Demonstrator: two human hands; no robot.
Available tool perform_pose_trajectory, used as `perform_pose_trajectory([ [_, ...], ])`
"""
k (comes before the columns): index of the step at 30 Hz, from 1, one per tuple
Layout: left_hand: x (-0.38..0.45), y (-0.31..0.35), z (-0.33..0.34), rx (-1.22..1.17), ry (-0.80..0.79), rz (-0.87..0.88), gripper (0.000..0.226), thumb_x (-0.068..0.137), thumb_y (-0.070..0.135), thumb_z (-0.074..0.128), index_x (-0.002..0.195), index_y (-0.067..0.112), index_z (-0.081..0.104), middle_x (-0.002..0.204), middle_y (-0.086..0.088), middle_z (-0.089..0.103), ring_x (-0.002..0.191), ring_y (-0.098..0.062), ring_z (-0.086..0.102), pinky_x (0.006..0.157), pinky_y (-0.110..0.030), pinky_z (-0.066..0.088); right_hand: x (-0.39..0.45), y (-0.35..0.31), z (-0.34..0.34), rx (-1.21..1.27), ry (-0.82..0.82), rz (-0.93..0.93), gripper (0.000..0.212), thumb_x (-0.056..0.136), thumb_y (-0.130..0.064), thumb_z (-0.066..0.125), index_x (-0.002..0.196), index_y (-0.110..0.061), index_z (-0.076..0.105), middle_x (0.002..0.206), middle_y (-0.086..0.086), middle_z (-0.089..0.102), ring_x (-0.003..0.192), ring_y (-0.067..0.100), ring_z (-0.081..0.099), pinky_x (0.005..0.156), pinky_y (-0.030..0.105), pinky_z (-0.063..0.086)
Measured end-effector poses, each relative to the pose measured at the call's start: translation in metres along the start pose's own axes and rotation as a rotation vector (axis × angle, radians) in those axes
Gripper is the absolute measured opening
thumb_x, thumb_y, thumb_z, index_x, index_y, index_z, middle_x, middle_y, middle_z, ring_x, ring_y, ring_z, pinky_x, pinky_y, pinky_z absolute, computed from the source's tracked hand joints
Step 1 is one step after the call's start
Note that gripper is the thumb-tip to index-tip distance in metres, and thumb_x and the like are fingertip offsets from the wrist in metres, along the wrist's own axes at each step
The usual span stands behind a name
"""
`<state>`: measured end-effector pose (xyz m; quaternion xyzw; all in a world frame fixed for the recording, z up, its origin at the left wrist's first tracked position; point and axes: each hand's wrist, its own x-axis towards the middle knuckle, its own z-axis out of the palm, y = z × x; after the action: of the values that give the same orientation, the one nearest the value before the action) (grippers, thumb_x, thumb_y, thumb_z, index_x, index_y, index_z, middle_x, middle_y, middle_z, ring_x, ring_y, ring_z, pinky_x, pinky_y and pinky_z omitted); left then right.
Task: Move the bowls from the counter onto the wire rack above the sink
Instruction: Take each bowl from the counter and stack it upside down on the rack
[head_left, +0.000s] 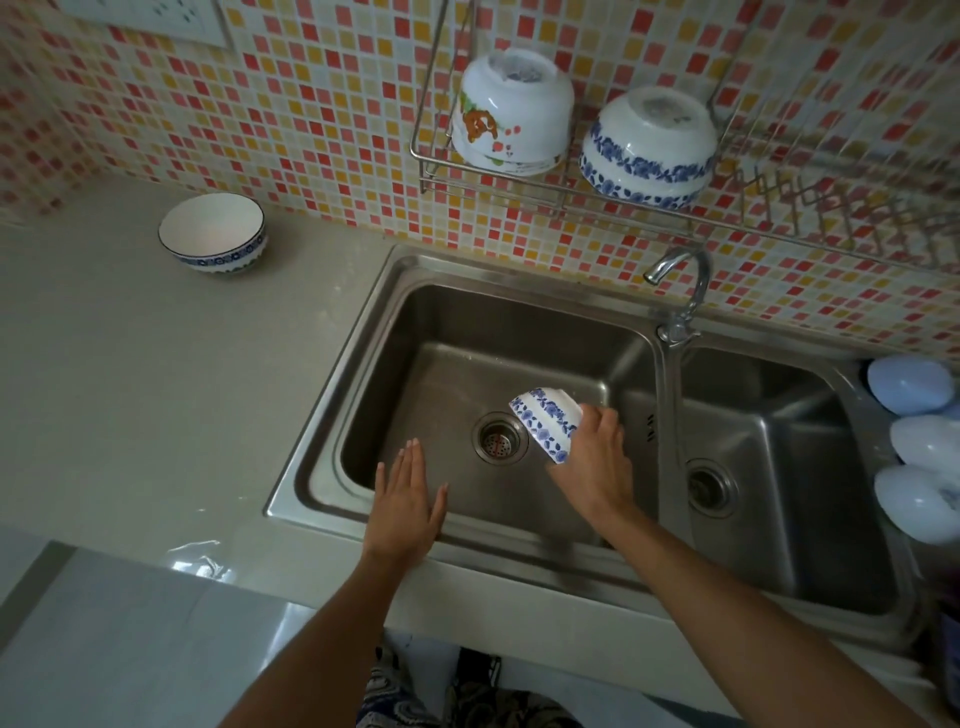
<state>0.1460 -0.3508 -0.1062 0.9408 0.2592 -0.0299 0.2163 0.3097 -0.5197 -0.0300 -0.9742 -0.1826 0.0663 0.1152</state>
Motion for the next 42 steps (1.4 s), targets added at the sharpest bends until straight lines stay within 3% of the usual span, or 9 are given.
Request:
perform_pose_trajectory([
  [2,0.002,0.007,-0.007,-0.03,0.019,-0.011,0.077,0.089,0.057,0.004,0.149,0.009,-0.003,0.16,-0.009,0.007,0.147,-0.018,0.002,0.118,-0.036,-0.006,0.004,-0.007,-0.01,0.241,-0.054,0.199,0.073,0.067,-0.032,0.081,0.126,-0.01,0.045,0.123,0.01,0.046,0.104,0.026,0.055,0.073,0.035,0.053],
  [6,0.025,0.021,-0.05,-0.169,0.187,0.088,0.06,0.099,0.039,0.018,0.15,0.013,0.002,0.159,-0.006,0.01,0.146,-0.013,0.005,0.118,-0.031,-0.003,0.009,-0.021,-0.049,1.066,-0.281,0.603,0.036,0.081,-0.019,0.069,0.111,-0.01,0.053,0.119,0.018,0.059,0.092,0.032,0.063,0.06,0.042,0.061],
  [9,0.055,0.031,-0.114,-0.264,0.342,0.192,0.061,0.095,0.04,0.018,0.149,0.014,0.007,0.157,-0.003,0.012,0.146,-0.016,0.012,0.119,-0.03,0.006,0.004,-0.028,-0.076,1.451,-0.384,0.613,0.034,0.088,-0.015,0.06,0.121,-0.014,0.051,0.115,0.013,0.057,0.097,0.032,0.061,0.059,0.039,0.061],
  [12,0.08,0.041,-0.183,-0.272,0.502,0.26,0.06,0.096,0.034,0.028,0.15,0.015,0.011,0.158,-0.001,0.011,0.146,-0.013,0.009,0.118,-0.027,0.005,-0.002,-0.039,-0.101,1.642,-0.403,0.545,0.036,0.086,-0.013,0.059,0.122,-0.015,0.052,0.121,0.017,0.052,0.104,0.037,0.058,0.058,0.04,0.06],
  [17,0.119,0.061,-0.261,-0.129,0.598,0.417,0.059,0.097,0.026,0.031,0.15,0.013,0.008,0.16,-0.006,0.008,0.146,-0.013,0.001,0.119,-0.033,0.005,-0.004,-0.062,-0.157,1.757,-0.379,0.317,0.03,0.088,-0.01,0.051,0.115,-0.022,0.057,0.121,0.014,0.054,0.107,0.038,0.056,0.058,0.041,0.059],
  [22,0.153,0.076,-0.283,0.141,0.425,0.508,0.069,0.088,0.043,0.006,0.15,0.014,-0.004,0.156,-0.002,-0.012,0.145,-0.017,-0.013,0.121,-0.041,0.0,0.001,-0.079,-0.199,1.908,-0.345,0.174,0.03,0.089,-0.01,0.046,0.113,-0.02,0.061,0.115,0.014,0.062,0.098,0.036,0.064,0.059,0.042,0.061],
  [26,0.163,0.075,-0.273,0.281,0.308,0.512,0.065,0.092,0.045,0.003,0.149,0.017,-0.01,0.158,-0.003,-0.012,0.144,-0.016,-0.017,0.119,-0.036,-0.008,0.015,-0.089,-0.222,1.957,-0.289,0.119,0.028,0.085,-0.016,0.056,0.113,-0.016,0.059,0.118,0.013,0.061,0.103,0.033,0.063,0.073,0.05,0.06],
  [33,0.164,0.072,-0.271,0.224,0.303,0.547,0.07,0.086,0.048,-0.002,0.149,0.019,-0.007,0.152,0.006,-0.018,0.144,-0.012,-0.017,0.119,-0.033,-0.006,0.053,-0.095,-0.24,1.876,-0.125,0.017,0.058,0.076,-0.011,0.072,0.13,-0.012,0.051,0.131,0.012,0.054,0.117,0.03,0.057,0.08,0.053,0.058],
  [42,0.168,0.067,-0.269,0.163,0.318,0.573,0.068,0.087,0.044,0.003,0.15,0.02,-0.002,0.156,0.008,-0.009,0.145,-0.008,-0.011,0.12,-0.034,-0.005,0.105,-0.094,-0.278,1.594,0.19,-0.059,0.054,0.079,-0.012,0.077,0.128,-0.006,0.055,0.125,0.004,0.062,0.114,0.023,0.061,0.08,0.048,0.059],
])
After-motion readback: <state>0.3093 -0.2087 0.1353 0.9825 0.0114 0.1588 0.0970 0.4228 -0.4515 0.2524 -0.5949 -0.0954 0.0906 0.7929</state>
